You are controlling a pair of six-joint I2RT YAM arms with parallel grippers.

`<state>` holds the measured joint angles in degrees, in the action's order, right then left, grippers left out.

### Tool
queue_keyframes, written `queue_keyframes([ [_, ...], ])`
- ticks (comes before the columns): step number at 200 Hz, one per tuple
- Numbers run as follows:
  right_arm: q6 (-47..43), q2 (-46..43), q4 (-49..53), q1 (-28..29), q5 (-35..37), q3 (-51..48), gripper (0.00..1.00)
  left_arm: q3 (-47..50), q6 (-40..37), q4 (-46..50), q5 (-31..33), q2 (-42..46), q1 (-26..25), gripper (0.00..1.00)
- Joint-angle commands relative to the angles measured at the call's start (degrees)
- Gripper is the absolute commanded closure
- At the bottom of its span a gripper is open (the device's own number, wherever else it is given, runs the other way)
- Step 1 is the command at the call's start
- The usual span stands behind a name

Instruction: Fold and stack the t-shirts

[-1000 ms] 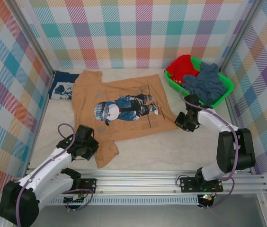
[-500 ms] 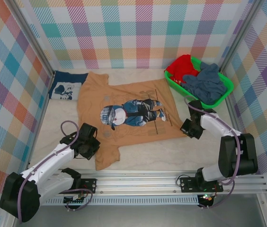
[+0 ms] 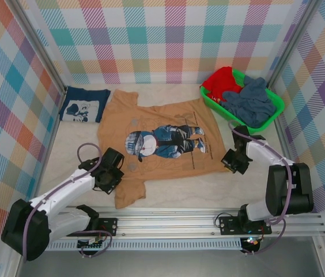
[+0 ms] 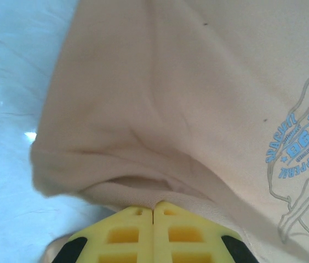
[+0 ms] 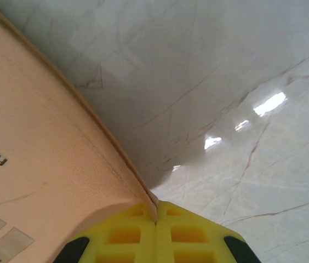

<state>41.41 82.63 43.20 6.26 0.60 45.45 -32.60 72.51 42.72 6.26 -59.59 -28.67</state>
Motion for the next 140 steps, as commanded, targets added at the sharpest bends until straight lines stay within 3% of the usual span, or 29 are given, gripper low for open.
queue_keyframes([
  [1, 1.2, 0.2, 1.9, 1.3, -0.6, -0.5, 0.97, 1.6, 4.2, 6.8, 5.5, 3.6, -0.6, 1.00],
  [16, 1.3, -0.5, 3.0, 1.5, 0.8, 0.2, 0.88, 3.0, 5.8, 5.7, 3.8, 4.2, -0.6, 1.00],
  [28, 1.1, -1.1, 3.9, 1.5, 1.8, 1.0, 0.84, 3.0, 6.4, 5.6, 3.3, 4.5, -0.6, 0.87],
  [42, 1.0, -1.7, 4.9, 1.5, 2.3, 2.0, 0.79, 1.1, 6.8, 8.8, 5.9, 5.6, -0.5, 0.79],
  [66, 1.5, -3.4, 6.8, 1.5, 2.3, 3.7, 0.55, -2.6, 6.2, 11.5, 8.2, 7.8, 0.6, 0.55],
  [80, 1.7, -5.0, 8.1, 1.8, 3.3, 5.1, 0.50, -5.8, 5.1, 13.5, 9.3, 7.6, 1.1, 0.49],
  [88, 1.3, -6.1, 8.2, 1.9, 3.7, 5.7, 0.51, -8.2, 3.7, 14.8, 10.3, 7.3, 1.9, 0.49],
  [97, 0.1, -7.1, 7.2, 2.1, 3.1, 6.3, 0.59, -9.9, 0.6, 13.7, 10.0, 7.0, 3.9, 0.55],
  [124, -3.9, -5.7, 2.2, 5.7, -1.9, 7.4, 0.69, -10.7, -10.1, 5.3, -1.6, -0.6, 15.6, 0.74],
  [140, -3.4, -3.1, 0.6, 7.4, -4.2, 6.8, 0.71, -11.7, -13.7, 4.0, -3.9, -8.0, 17.6, 0.77],
])
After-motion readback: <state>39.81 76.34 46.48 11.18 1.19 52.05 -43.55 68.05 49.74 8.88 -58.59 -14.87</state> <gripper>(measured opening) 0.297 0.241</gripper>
